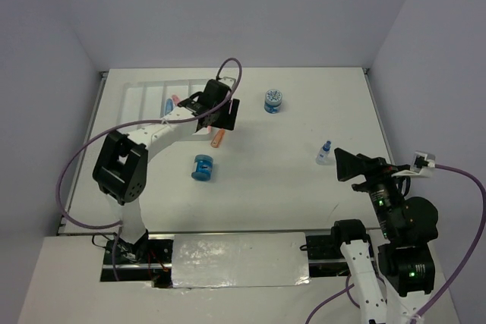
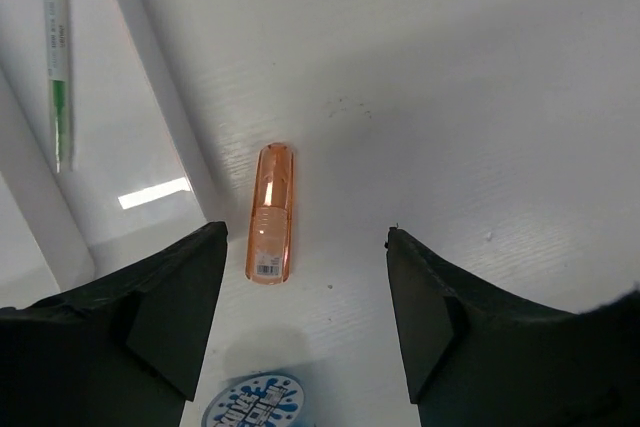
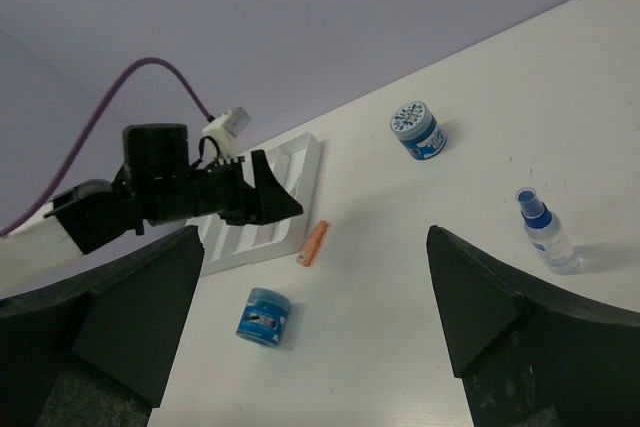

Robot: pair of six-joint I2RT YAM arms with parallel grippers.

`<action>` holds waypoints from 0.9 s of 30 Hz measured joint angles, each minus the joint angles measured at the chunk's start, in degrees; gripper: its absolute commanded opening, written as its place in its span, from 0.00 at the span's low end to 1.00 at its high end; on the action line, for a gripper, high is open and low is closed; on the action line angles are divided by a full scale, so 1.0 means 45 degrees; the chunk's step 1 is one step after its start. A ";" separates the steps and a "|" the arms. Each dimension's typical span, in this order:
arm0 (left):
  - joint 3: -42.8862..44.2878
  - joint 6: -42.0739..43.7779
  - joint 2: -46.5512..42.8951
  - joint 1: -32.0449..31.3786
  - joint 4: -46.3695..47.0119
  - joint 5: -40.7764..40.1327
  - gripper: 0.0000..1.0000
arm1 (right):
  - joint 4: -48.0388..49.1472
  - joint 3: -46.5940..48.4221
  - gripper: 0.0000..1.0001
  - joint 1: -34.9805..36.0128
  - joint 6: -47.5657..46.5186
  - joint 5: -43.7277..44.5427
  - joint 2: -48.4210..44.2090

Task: Sort the stationery into containers
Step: Pick up the pen from the center of the board.

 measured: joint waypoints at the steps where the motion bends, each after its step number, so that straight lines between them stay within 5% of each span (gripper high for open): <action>1: 0.0000 0.0107 0.0233 0.0024 0.0000 0.0155 0.77 | 0.0068 -0.0044 1.00 0.0005 0.0000 -0.0039 0.0000; 20: 0.0005 0.0729 0.2516 0.0423 -0.0068 0.1171 0.74 | 0.0481 -0.0602 1.00 0.0000 -0.0044 -0.0607 0.0000; 24: 0.0005 0.0709 0.2628 0.0423 -0.0053 0.1103 0.57 | 0.0525 -0.0675 1.00 0.0000 -0.0044 -0.0670 0.0000; 27: -0.0005 0.0675 0.2647 0.0384 -0.0092 0.1044 0.58 | 0.0534 -0.0699 1.00 0.0000 -0.0044 -0.0695 0.0000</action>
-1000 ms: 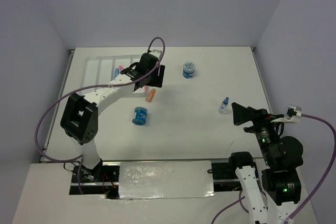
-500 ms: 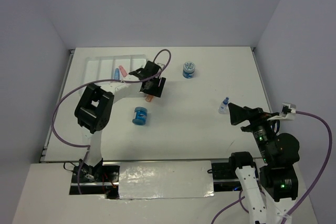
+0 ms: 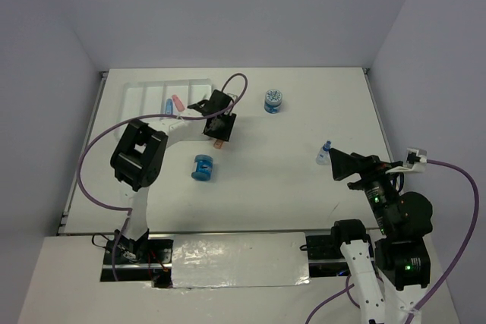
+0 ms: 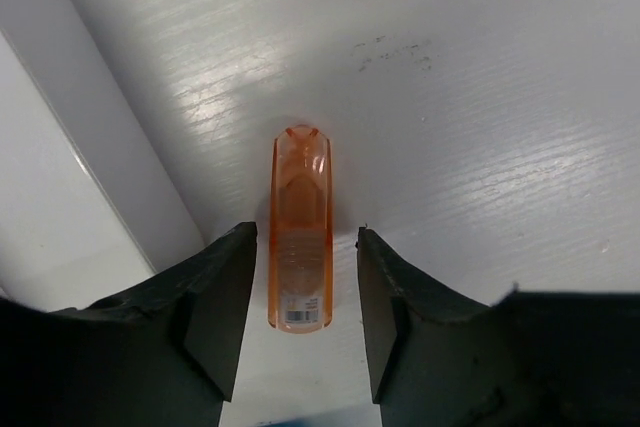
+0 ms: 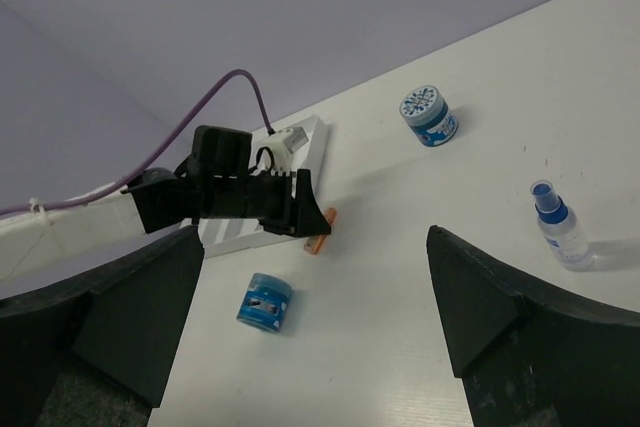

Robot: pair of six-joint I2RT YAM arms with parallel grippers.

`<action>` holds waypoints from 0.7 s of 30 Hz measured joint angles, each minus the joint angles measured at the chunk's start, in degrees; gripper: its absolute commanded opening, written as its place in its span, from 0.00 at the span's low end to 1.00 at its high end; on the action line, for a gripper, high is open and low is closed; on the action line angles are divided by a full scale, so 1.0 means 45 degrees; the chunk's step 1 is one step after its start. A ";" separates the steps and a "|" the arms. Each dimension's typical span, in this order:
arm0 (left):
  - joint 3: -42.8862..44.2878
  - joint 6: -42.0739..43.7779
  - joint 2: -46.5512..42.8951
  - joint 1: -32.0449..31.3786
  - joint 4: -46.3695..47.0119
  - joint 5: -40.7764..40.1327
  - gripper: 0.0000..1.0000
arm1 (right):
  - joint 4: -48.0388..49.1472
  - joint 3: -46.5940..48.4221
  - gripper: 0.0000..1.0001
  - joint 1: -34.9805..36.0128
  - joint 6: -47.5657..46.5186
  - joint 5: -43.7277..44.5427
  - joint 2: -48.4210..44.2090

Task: Sort the stationery into containers
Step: Pick up the pen from the center of the board.

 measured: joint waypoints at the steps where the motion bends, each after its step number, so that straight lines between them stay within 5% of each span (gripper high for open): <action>1: 0.0000 0.0000 0.0000 -0.0029 0.0019 -0.0049 0.58 | 0.0005 0.0000 1.00 0.0000 0.0000 0.0000 0.0000; 11: 0.0000 -0.0029 0.0262 -0.0928 0.0121 -0.0636 0.39 | 0.0015 0.0000 1.00 0.0000 0.0000 -0.0010 -0.0010; 14: 0.0000 -0.0039 0.0277 -0.1151 0.0141 -0.0729 0.14 | 0.0015 0.0000 1.00 0.0000 0.0000 -0.0019 -0.0010; 21: -0.0248 -0.0282 -0.0155 -0.1234 -0.0015 -0.0685 0.09 | 0.0015 0.0000 1.00 0.0000 -0.0005 -0.0024 -0.0010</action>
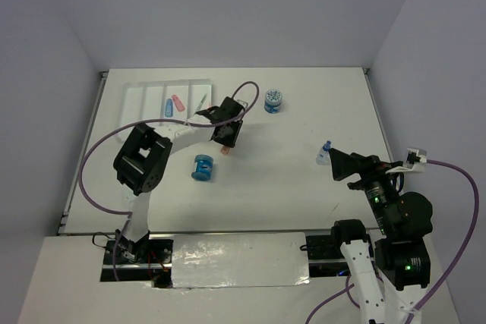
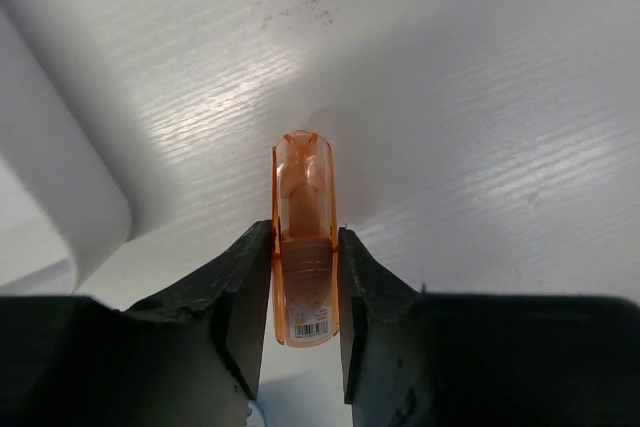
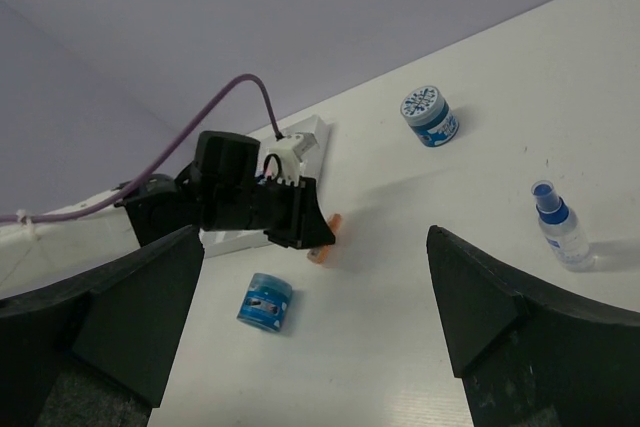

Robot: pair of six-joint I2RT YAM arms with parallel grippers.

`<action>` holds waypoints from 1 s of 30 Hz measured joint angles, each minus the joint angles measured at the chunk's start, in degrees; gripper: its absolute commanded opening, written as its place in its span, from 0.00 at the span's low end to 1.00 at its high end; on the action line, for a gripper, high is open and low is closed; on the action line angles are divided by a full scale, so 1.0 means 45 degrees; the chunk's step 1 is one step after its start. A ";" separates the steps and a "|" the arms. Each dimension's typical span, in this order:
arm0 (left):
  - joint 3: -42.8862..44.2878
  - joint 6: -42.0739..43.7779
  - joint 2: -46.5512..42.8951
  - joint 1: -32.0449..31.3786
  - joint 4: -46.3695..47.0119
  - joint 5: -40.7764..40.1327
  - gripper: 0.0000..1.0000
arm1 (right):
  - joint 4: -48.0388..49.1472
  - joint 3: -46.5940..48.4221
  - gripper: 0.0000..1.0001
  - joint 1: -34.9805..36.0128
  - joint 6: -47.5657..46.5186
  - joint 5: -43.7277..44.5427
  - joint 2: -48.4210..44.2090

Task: Sort the stationery into containers
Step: Pick up the pen from the center of the board, then place the pen in the storage box.

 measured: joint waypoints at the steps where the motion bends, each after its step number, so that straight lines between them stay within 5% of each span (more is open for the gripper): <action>1: -0.0005 -0.0015 -0.0204 0.0049 -0.0136 -0.0034 0.09 | -0.0005 0.0000 1.00 0.0000 0.0000 0.0000 0.0000; 7: 0.1107 -0.0078 -0.1651 0.1112 -0.0787 -0.0223 0.05 | 0.0000 -0.0019 1.00 0.0005 -0.0049 0.0010 0.0000; 19: 0.2807 -0.0753 -0.1117 0.6178 -0.1413 -0.1579 0.21 | 0.0019 -0.0112 1.00 0.0000 -0.0291 0.0024 -0.0044; 22: 0.3002 -0.0899 -0.0398 0.6596 -0.1423 -0.1603 0.35 | 0.0029 -0.0112 1.00 0.0000 -0.0330 0.0029 -0.0044; 23: 0.3002 -0.0991 -0.0204 0.6654 -0.1428 -0.1598 0.51 | 0.0034 -0.0112 1.00 0.0000 -0.0335 0.0029 -0.0044; 26: 0.3002 -0.1098 0.0291 0.6698 -0.1564 -0.1545 0.74 | 0.0136 -0.0209 1.00 0.0000 -0.0330 0.0005 -0.0044; 30: 0.2924 -0.1350 0.0447 0.6688 -0.1574 -0.1472 0.90 | 0.0335 -0.0525 1.00 0.0000 -0.0330 -0.0068 0.0049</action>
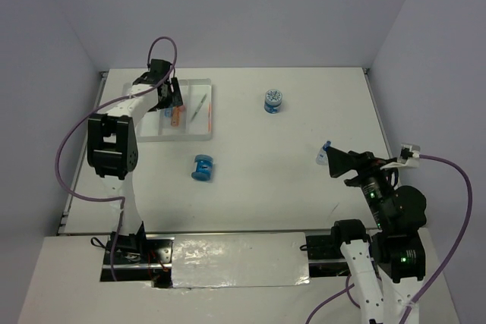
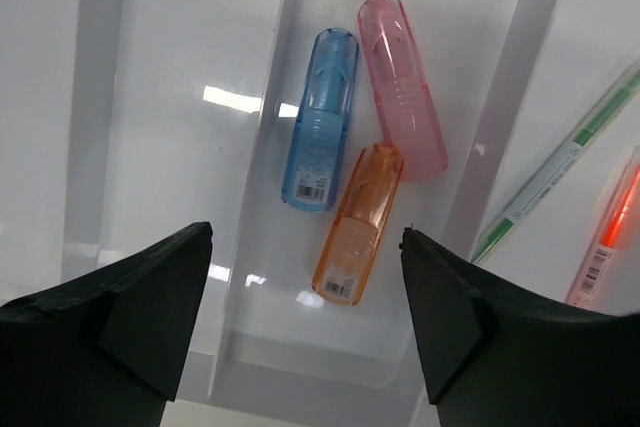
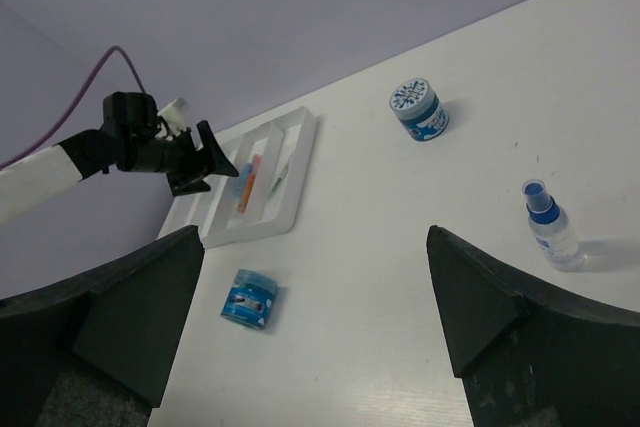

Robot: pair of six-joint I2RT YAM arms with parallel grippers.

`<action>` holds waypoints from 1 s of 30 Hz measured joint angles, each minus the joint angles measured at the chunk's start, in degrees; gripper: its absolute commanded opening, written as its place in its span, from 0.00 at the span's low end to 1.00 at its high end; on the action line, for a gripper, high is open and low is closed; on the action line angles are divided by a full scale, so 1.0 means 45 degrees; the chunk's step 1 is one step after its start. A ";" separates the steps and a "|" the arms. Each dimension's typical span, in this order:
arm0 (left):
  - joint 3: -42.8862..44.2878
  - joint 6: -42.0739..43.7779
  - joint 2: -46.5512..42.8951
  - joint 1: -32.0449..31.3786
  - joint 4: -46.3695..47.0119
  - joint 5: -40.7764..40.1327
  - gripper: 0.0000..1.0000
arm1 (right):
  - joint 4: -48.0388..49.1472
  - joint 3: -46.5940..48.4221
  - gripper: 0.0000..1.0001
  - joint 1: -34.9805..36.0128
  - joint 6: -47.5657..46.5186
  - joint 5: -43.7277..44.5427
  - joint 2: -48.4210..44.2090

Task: Sort the stationery into containers
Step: Place the pen in the storage box, then pick up the stationery from the center of the board.

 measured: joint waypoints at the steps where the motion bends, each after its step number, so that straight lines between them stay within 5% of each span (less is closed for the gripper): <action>1: -0.0029 -0.0015 -0.0005 -0.0005 0.0019 0.0029 0.91 | 0.0068 -0.0092 1.00 0.0000 0.0000 0.0000 0.0073; 8: -0.1739 -0.0447 -0.1817 -0.0442 0.0063 0.0112 0.99 | 0.1151 -0.1428 1.00 0.0005 0.0087 -0.0136 0.1486; 16: -0.3769 -0.1039 -0.7237 -0.4653 0.0340 -0.0636 0.99 | 0.2385 -0.2647 1.00 0.0005 0.0015 0.1457 0.4439; 21: -0.5678 -0.1384 -0.9486 -0.5678 0.0282 -0.0403 0.99 | 0.3614 -0.2773 0.99 0.0039 -0.0573 0.3065 0.6455; 30: -0.6504 -0.1700 -1.1696 -0.7864 -0.1807 -0.0869 0.99 | 0.5144 -0.2637 0.79 0.0180 -0.2030 0.3832 1.0088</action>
